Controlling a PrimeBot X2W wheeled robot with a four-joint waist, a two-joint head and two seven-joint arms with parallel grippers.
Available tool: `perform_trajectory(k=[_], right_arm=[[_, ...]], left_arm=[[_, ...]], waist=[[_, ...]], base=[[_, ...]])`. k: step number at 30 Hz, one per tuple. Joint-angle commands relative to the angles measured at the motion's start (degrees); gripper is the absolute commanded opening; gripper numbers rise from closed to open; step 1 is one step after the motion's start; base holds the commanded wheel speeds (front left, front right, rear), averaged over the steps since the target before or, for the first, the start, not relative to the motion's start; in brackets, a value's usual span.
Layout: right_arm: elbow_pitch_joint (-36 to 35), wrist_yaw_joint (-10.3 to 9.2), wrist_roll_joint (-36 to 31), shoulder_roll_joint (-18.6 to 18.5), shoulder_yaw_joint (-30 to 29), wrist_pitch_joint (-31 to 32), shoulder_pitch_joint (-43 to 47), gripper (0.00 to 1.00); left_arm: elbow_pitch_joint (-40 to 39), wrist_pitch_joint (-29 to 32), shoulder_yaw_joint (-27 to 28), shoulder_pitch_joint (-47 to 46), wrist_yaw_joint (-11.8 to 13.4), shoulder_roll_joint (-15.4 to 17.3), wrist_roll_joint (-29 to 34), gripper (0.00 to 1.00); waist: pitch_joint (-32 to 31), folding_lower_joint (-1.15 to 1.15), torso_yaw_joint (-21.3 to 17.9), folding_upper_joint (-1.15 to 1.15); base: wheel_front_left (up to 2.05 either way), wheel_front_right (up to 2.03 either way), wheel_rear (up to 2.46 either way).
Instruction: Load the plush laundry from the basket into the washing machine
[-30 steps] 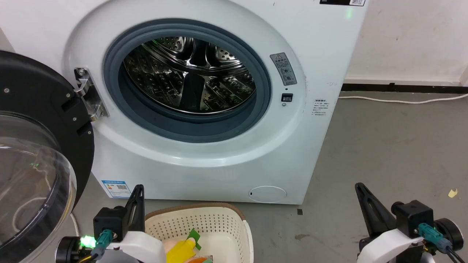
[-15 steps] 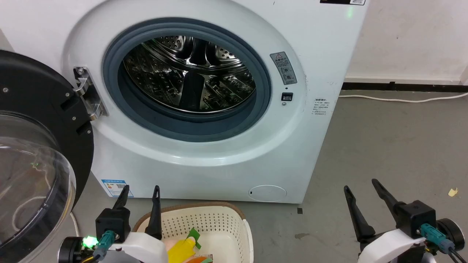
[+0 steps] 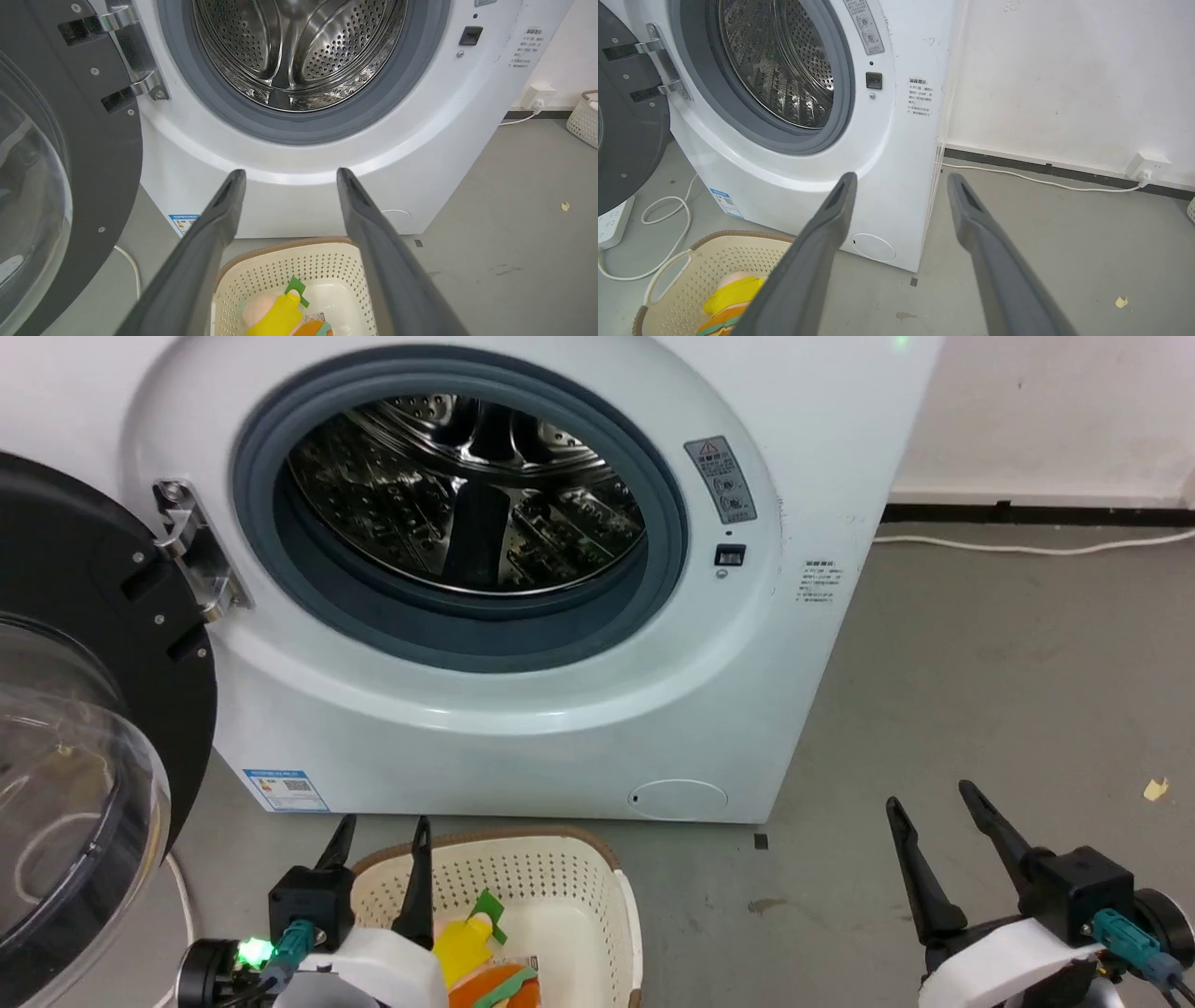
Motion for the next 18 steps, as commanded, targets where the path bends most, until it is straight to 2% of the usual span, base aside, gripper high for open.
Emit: perform_trajectory(k=[1, 18], right_arm=[[-0.5, -0.01, 0.5, 0.0, -0.1, -0.5, -0.3, 1.0], [-1.9, -0.02, 2.8, 0.0, 0.8, -2.5, -1.6, 1.0]], left_arm=[[0.7, -0.5, -0.4, -1.0, -0.1, 0.2, -0.4, 1.0], [12.2, 1.1, -2.1, -7.1, -1.4, 2.4, -3.0, 1.0]], waist=[[0.7, 0.0, -0.2, 0.0], [8.3, 0.0, -2.6, 0.0]], base=[[0.0, 0.0, 0.0], [0.0, 0.0, 0.0]])
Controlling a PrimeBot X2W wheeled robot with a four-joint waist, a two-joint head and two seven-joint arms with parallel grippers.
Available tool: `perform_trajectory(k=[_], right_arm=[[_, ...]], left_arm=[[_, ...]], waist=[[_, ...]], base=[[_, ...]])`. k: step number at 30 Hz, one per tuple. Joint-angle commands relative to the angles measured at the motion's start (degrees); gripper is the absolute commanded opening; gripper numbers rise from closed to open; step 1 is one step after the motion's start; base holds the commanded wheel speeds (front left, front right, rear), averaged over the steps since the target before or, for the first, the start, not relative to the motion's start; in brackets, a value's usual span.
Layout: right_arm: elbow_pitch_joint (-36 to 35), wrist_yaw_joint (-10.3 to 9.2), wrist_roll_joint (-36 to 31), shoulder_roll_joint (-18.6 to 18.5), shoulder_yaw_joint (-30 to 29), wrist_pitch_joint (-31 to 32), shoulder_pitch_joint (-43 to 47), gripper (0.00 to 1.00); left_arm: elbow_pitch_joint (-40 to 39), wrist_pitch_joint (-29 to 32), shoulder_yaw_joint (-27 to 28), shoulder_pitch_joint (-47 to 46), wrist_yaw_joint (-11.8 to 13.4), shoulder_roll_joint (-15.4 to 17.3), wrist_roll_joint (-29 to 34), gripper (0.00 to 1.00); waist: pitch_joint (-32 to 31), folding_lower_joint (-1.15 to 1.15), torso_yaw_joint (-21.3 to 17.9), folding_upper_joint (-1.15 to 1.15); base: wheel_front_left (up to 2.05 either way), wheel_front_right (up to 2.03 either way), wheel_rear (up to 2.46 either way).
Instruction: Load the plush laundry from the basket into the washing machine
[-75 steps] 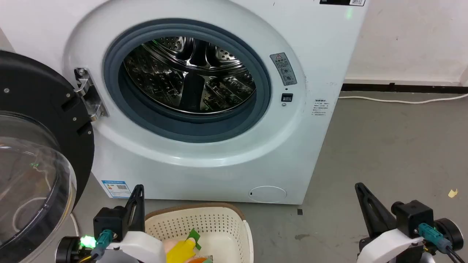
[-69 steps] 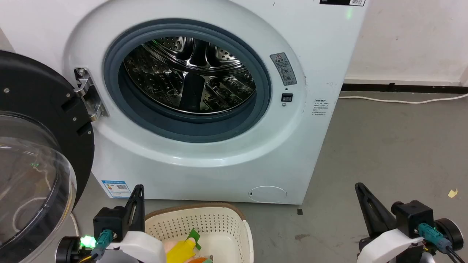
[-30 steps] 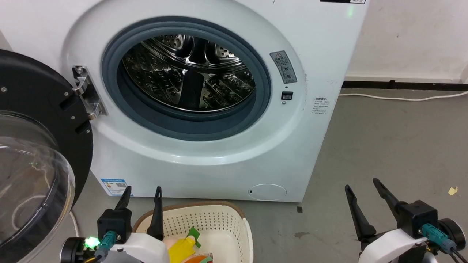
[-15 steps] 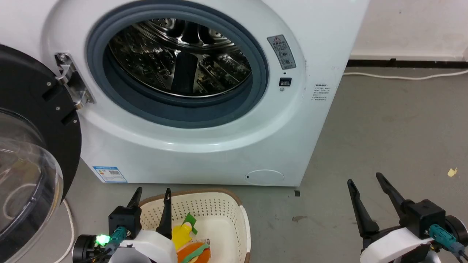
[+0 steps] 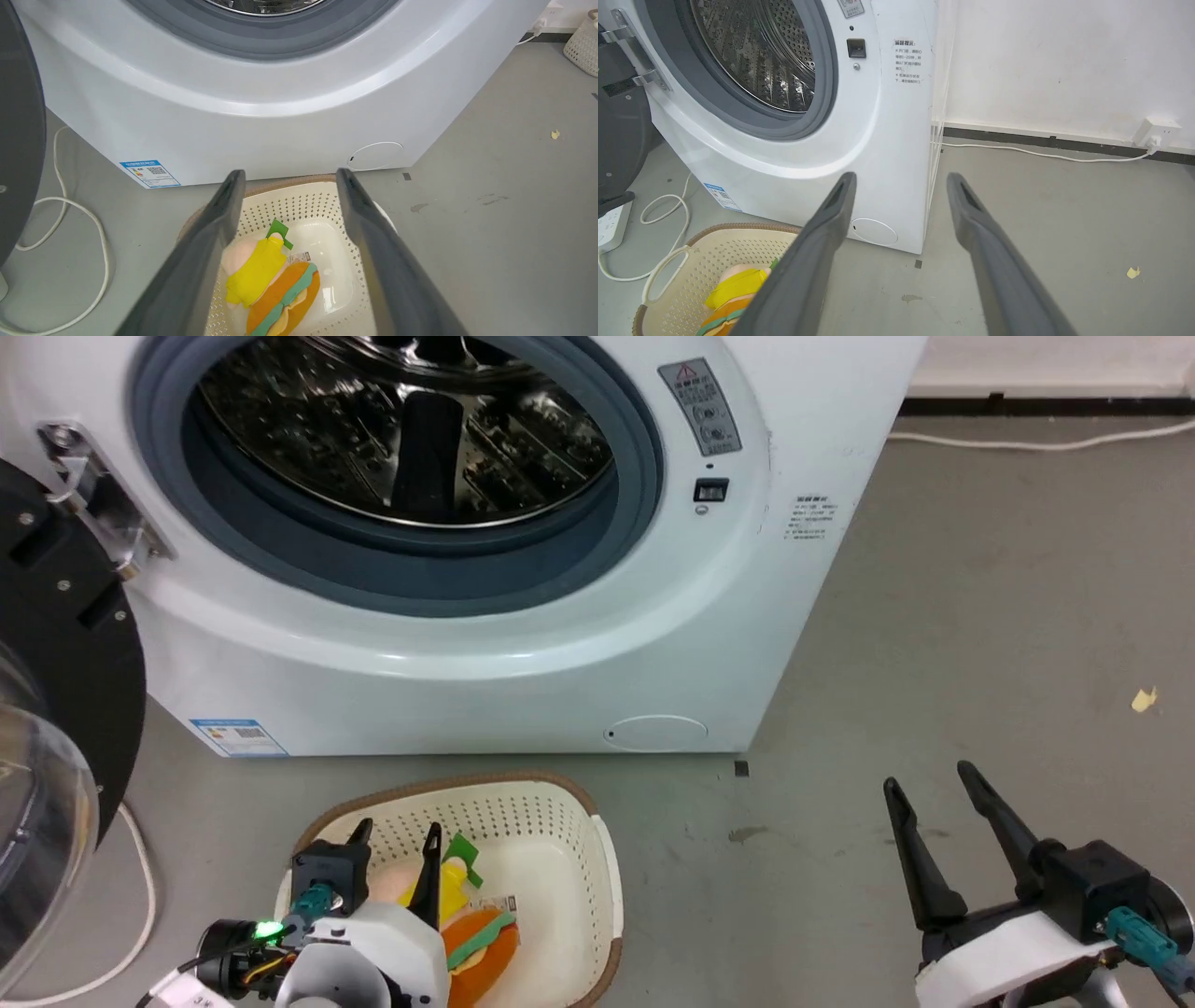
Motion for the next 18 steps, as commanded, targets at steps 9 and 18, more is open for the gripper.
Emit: perform_trajectory(k=[9, 18], right_arm=[[-1.8, -0.02, 1.6, 0.0, 1.3, -1.6, -2.5, 1.0], [-3.3, -0.02, 2.8, 0.0, 1.7, -2.7, -3.7, 1.0]], left_arm=[[8.3, 3.5, -0.4, -5.5, -1.2, 2.5, -3.1, 1.0], [14.6, 5.7, -0.6, -11.1, -1.7, 4.3, -5.6, 1.0]], waist=[[5.6, -0.01, -1.4, 0.0], [10.6, -0.01, -2.2, 0.0]], base=[[0.0, 0.0, 0.0], [0.0, 0.0, 0.0]])
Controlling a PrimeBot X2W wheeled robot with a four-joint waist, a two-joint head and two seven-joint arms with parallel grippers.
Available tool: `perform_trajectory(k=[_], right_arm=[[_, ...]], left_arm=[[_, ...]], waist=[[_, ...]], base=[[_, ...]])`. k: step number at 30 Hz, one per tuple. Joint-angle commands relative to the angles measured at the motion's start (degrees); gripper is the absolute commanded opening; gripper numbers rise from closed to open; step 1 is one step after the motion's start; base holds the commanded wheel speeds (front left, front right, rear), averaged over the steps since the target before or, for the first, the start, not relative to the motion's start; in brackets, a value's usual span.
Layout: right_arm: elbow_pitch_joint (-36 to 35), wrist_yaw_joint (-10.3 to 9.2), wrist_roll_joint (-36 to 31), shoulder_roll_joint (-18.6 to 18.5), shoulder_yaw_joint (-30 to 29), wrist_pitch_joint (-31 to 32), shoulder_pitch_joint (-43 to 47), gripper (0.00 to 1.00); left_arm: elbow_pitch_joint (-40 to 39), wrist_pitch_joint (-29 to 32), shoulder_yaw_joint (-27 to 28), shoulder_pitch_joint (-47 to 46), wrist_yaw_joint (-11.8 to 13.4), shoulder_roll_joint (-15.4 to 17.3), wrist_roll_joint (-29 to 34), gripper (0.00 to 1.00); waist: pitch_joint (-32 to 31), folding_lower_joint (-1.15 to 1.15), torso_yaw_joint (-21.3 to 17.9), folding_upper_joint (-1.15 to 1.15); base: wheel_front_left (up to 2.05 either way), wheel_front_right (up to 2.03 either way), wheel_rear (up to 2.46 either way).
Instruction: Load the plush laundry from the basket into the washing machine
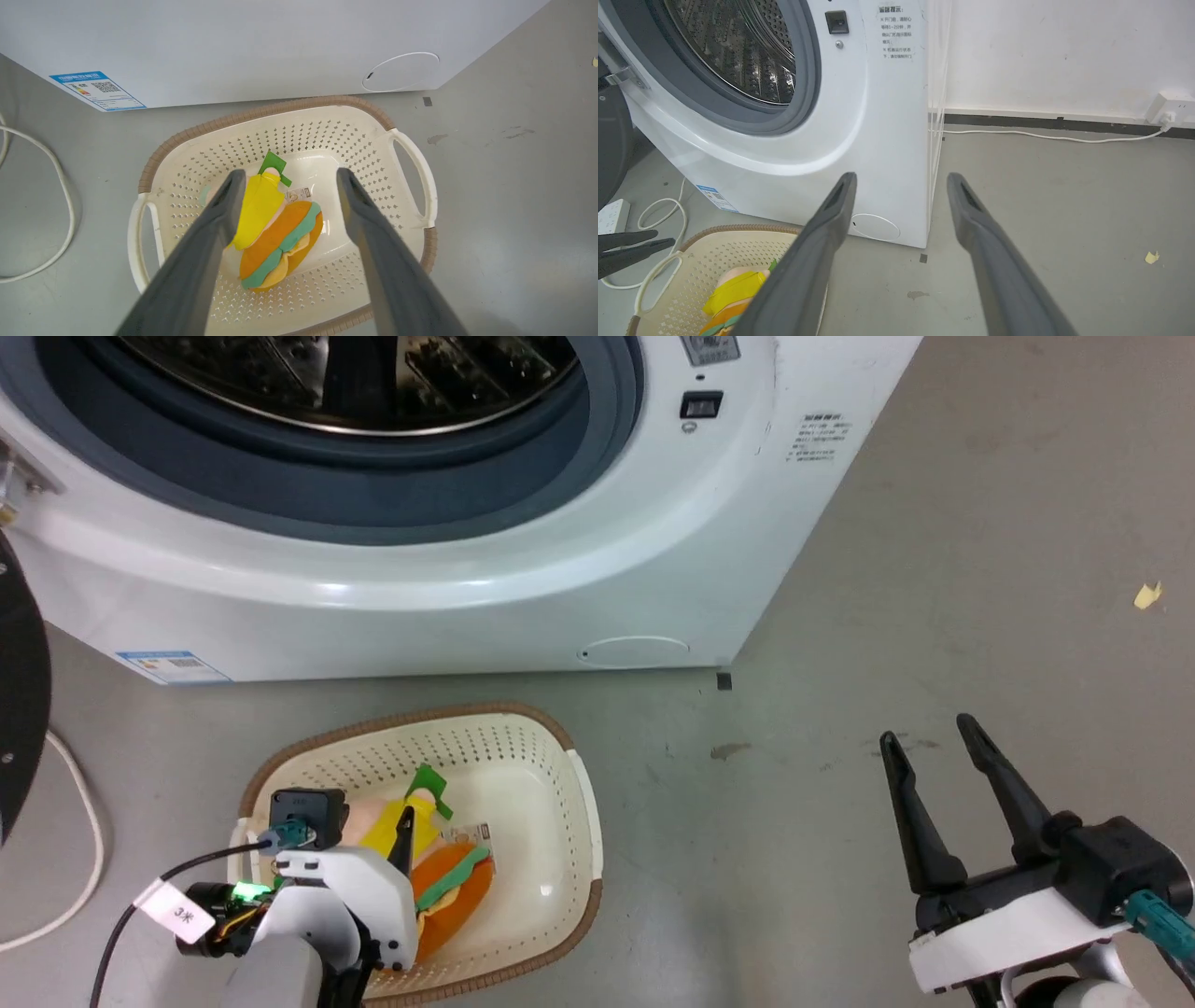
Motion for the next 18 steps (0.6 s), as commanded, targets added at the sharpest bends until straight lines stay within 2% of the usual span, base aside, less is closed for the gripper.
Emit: perform_trajectory(k=[1, 18], right_arm=[[-0.6, -0.03, 0.6, 0.0, 0.0, -0.8, -1.4, 1.0], [-2.5, -0.03, 3.2, 0.0, 1.0, -2.8, -3.2, 1.0]], left_arm=[[1.6, 0.3, -0.2, -1.7, -0.3, 0.7, -0.6, 1.0], [13.2, 3.5, -2.8, -10.5, -0.9, 3.7, -3.3, 1.0]], waist=[[1.5, -0.01, -0.4, 0.0], [10.1, -0.01, -3.0, 0.0]], base=[[0.0, 0.0, 0.0], [0.0, 0.0, 0.0]])
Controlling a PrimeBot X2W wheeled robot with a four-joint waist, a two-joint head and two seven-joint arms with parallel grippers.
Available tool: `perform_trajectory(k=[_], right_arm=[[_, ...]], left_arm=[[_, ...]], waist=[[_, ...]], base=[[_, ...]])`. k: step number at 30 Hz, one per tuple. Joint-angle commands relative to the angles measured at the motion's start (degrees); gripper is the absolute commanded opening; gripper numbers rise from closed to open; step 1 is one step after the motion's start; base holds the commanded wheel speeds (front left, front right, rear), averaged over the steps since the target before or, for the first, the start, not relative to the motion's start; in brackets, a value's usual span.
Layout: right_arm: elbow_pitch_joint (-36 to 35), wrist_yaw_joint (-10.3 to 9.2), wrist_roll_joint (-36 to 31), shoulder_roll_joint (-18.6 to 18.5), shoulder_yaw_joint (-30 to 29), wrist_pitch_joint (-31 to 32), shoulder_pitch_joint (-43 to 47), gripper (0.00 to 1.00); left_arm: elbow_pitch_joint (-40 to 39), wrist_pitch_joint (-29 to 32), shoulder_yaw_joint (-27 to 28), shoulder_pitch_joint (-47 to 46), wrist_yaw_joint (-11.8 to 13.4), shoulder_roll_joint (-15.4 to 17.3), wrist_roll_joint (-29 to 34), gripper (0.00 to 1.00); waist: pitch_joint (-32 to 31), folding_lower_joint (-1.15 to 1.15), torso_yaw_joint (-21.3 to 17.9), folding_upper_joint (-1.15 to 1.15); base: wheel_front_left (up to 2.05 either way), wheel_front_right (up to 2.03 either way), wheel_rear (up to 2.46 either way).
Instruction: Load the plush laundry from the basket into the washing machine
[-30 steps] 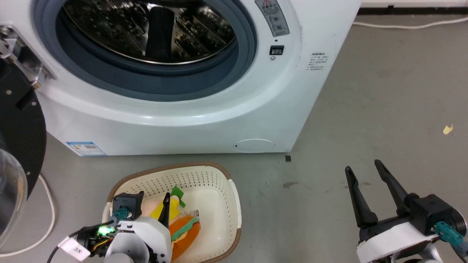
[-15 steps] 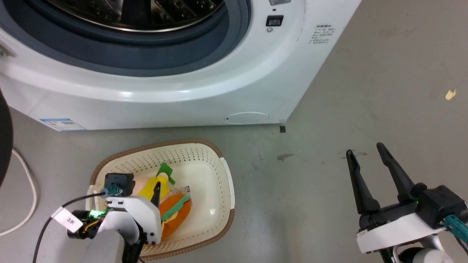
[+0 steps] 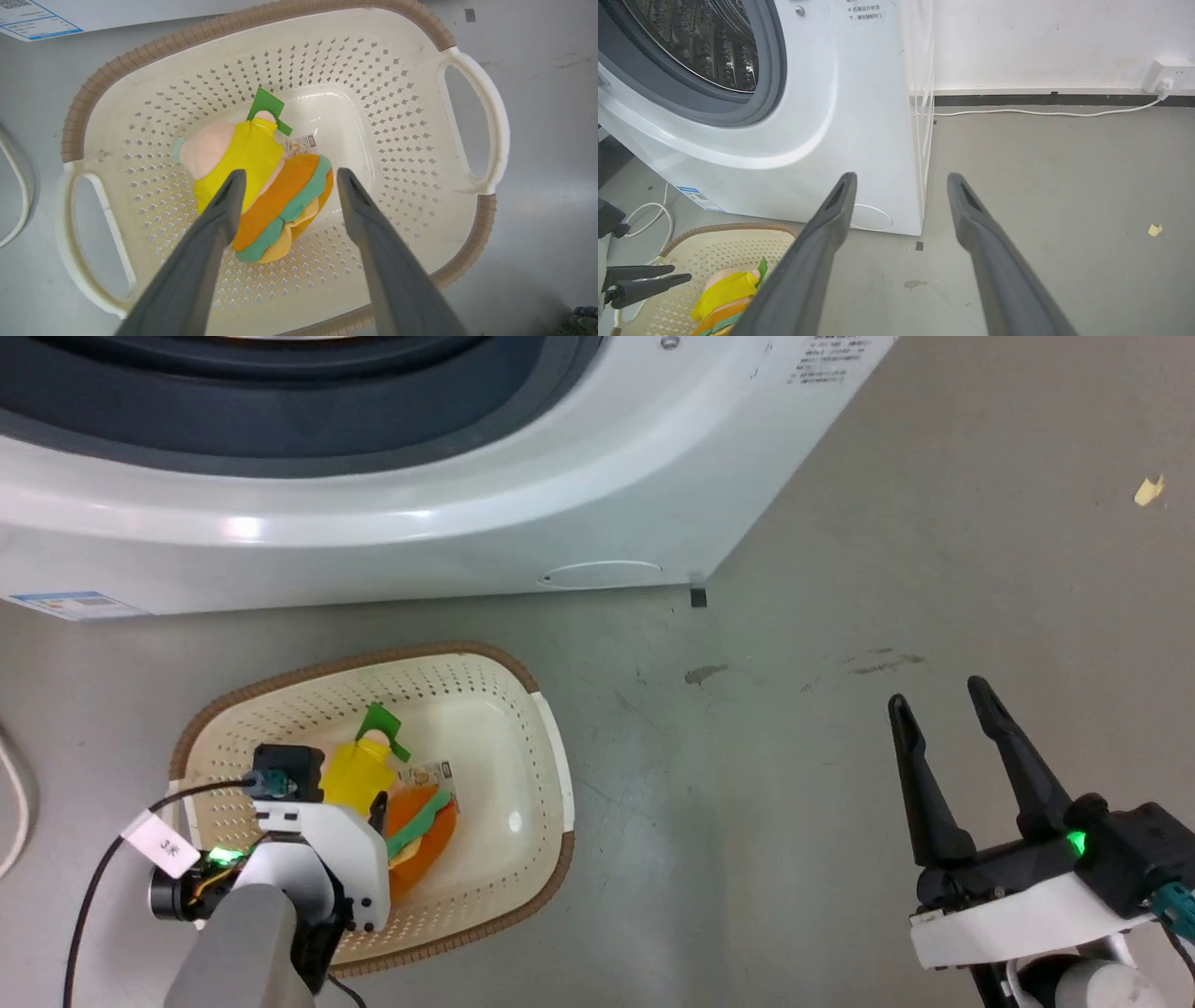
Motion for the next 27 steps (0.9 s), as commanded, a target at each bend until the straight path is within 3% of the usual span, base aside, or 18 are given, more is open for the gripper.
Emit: perform_trajectory(k=[1, 27], right_arm=[[-0.6, -0.03, 0.6, 0.0, 0.2, -0.7, -1.4, 1.0], [-4.1, -0.04, 5.1, 0.1, 1.9, -3.7, -4.1, 1.0]], left_arm=[[1.7, 0.5, -0.5, -2.0, -0.5, 0.7, -0.6, 1.0], [17.0, 4.4, -6.7, -14.3, -0.4, 5.9, -2.9, 1.0]], waist=[[1.3, 0.0, -0.5, 0.0], [13.6, -0.01, -4.3, 0.0]], base=[[0.0, 0.0, 0.0], [0.0, 0.0, 0.0]])
